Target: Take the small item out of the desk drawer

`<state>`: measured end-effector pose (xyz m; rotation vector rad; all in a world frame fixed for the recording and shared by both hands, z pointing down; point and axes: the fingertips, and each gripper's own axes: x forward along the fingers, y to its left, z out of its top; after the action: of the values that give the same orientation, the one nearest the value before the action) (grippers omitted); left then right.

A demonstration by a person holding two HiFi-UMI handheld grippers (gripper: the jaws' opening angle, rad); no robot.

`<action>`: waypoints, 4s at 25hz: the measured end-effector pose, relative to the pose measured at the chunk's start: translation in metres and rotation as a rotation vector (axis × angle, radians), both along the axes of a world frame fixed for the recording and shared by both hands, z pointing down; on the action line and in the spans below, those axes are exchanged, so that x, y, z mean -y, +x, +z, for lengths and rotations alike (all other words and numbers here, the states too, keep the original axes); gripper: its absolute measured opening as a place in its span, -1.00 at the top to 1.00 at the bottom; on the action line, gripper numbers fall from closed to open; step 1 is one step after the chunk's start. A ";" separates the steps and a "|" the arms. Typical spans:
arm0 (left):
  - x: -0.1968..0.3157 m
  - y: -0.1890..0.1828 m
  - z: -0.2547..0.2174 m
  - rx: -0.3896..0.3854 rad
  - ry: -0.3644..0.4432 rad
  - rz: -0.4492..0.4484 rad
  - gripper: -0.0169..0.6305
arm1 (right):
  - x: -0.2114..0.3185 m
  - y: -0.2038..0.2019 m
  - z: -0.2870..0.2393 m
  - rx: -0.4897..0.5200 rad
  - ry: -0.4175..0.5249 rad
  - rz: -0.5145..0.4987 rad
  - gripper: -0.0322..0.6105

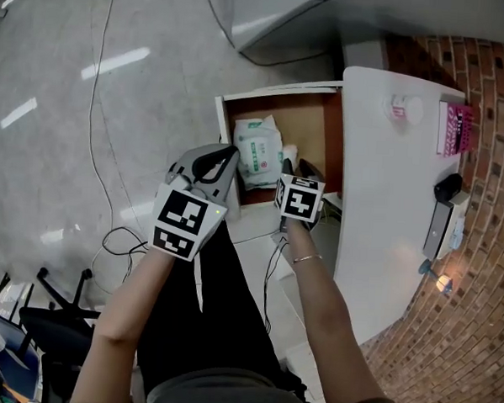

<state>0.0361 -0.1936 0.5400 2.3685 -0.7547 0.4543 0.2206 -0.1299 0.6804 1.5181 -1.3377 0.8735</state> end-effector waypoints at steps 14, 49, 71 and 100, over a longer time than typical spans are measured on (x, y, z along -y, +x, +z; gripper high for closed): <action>0.015 -0.007 0.006 -0.034 -0.007 -0.029 0.88 | -0.002 0.014 0.036 0.000 -0.131 -0.031 0.29; 0.025 -0.009 0.026 -0.016 -0.047 -0.032 0.88 | 0.002 0.015 0.069 0.026 -0.192 -0.062 0.32; 0.010 -0.020 -0.003 0.015 -0.025 -0.032 0.88 | -0.020 -0.030 0.013 0.081 -0.080 -0.148 0.33; -0.026 -0.040 -0.066 0.048 0.067 -0.050 0.88 | -0.004 -0.099 -0.145 0.299 0.351 -0.121 0.33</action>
<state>-0.0043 -0.1673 0.4741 2.4025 -0.8610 0.4732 0.1219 -0.1257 0.5357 1.5893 -1.8600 0.8435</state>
